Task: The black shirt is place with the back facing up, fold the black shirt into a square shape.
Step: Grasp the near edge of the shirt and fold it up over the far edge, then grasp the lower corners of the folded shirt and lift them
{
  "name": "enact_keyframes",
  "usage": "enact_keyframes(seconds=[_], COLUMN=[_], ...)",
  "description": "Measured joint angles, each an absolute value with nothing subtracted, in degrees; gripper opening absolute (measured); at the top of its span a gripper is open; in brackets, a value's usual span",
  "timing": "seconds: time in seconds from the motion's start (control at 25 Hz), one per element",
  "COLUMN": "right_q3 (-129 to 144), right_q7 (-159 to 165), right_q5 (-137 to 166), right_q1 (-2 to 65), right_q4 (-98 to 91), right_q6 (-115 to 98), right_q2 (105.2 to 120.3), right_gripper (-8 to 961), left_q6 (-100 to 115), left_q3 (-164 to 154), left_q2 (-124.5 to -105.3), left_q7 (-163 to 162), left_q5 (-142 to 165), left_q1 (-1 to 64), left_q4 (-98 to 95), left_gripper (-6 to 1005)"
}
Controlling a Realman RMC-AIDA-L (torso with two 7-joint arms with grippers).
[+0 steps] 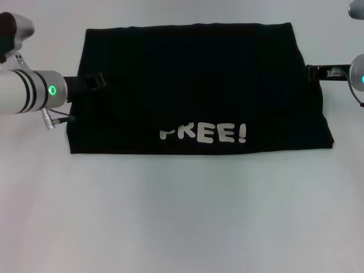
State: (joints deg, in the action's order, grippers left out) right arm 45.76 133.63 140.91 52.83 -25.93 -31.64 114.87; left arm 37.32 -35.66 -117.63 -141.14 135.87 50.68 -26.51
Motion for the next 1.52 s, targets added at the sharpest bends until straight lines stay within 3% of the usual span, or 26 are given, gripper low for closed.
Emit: enact_keyframes(seconds=[0.28,0.52,0.6,0.72,0.8,1.04,1.32,1.52], right_q3=[45.5,45.0,44.7,44.4,43.8,42.6,42.6,42.5], right_q7=[134.8,139.0,138.8,139.3,139.9,142.7,147.5,148.6], right_q5=[141.1,140.8,140.8,140.7,140.2,139.9,139.8,139.7], right_q1=[52.7,51.1,51.0,50.7,50.5,50.3,51.1,51.0], right_q4=[-26.6,-30.5,-31.5,-33.2,-34.3,-36.3,-36.9,-37.7], right_q6=[-35.6,-37.3,-39.5,-44.0,-45.6,-52.2,-61.1,-62.3], right_q2=[113.81,114.03,113.86,113.54,113.39,111.74,109.0,108.59], right_gripper=[217,226,327,478,695,815,925,943], left_q6=[38.3,45.7,48.8,57.7,62.1,73.8,73.5,69.0], left_q3=[-37.5,-37.0,-37.0,-36.8,-36.1,-33.0,-30.6,-32.1], left_q2=[-117.86,-117.96,-117.77,-115.74,-114.16,-110.88,-111.22,-111.78], left_q7=[-139.3,-139.9,-139.9,-140.1,-140.4,-140.8,-138.0,-137.1], left_q5=[135.7,133.3,131.2,127.8,127.0,129.4,133.7,134.9], left_q1=[50.8,48.2,46.9,44.7,43.8,40.2,37.4,38.0], left_q4=[-26.6,-31.8,-33.6,-35.5,-35.3,-35.3,-36.2,-35.5], left_gripper=[190,219,272,416,499,785,749,724])
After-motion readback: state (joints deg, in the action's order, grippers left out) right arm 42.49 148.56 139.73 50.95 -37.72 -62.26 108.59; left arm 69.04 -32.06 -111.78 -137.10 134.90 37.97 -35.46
